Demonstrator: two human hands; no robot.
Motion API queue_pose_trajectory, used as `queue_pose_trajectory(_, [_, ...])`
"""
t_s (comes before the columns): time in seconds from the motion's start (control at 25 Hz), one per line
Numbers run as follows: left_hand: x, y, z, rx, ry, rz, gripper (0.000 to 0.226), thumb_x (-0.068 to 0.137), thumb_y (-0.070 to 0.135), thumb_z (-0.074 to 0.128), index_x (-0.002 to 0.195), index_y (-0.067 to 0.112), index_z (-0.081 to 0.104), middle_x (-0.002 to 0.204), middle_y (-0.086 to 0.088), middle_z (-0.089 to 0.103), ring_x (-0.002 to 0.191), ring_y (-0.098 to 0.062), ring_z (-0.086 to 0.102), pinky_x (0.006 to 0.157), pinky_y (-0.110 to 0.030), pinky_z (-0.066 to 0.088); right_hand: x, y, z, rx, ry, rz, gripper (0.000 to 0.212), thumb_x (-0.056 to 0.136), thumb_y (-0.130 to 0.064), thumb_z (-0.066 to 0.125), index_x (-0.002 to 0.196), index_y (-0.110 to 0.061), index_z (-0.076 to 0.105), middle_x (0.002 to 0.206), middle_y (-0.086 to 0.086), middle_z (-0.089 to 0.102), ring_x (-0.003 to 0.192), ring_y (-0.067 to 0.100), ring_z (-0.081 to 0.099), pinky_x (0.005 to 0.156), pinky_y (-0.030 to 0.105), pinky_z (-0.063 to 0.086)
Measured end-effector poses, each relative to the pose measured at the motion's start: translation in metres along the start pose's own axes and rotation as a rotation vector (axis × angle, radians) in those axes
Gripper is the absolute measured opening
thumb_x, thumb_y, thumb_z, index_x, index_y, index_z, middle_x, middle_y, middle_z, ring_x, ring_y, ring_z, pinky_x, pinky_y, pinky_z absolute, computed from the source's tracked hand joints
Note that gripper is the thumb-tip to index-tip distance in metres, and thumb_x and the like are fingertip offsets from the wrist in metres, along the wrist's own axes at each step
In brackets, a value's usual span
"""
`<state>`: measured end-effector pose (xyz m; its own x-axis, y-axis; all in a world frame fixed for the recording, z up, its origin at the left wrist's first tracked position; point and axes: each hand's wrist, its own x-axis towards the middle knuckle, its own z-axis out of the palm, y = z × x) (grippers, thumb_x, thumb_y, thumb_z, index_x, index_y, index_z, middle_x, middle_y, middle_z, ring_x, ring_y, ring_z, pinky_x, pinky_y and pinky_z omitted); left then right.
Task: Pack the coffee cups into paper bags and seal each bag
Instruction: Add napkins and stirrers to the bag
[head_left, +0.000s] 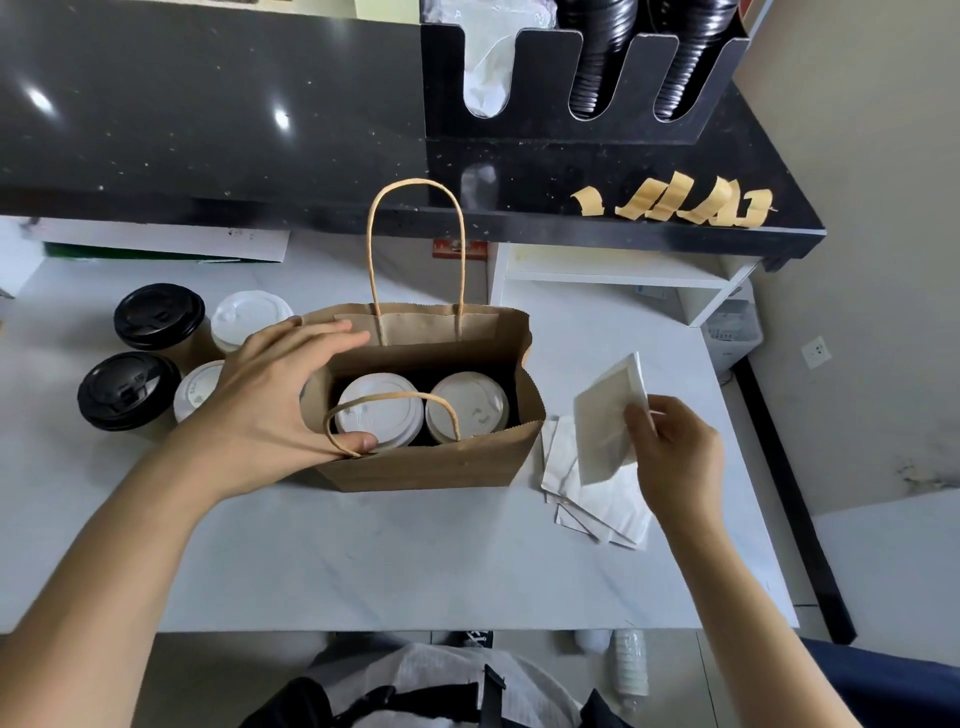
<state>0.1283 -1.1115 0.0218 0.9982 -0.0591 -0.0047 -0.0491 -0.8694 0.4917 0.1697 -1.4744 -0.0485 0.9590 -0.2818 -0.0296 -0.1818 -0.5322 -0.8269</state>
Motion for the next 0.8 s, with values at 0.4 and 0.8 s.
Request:
queue_pose_trajectory(0.4, [0.002,-0.013,0.007,-0.055,-0.036,-0.024,0.106,0.056,0.07,0.08,0.149,0.053,0.033,0.151,0.04,0.028,0.148,-0.004,0.016,0.117,-0.032,0.023,-0.003,-0.118,0.011,0.187,0.089,-0.644,0.008,0.098,-0.016,0.066,0.097,-0.024,0.069,0.087,-0.018,0.068,0.081,0.005,0.063,0.072,0.014,0.047])
queue_pose_trajectory(0.8, [0.001,-0.009,0.006,-0.145,-0.01,-0.046,0.115,0.051,0.067,0.079,0.15,0.058,0.022,0.152,0.041,0.024,0.148,-0.003,0.017,0.116,-0.034,0.028,0.0,-0.157,0.07,-0.451,-0.55,-1.121,0.018,0.098,-0.021,0.068,0.11,-0.02,0.081,0.105,0.0,0.075,0.097,0.029,0.066,0.079,0.035,0.047])
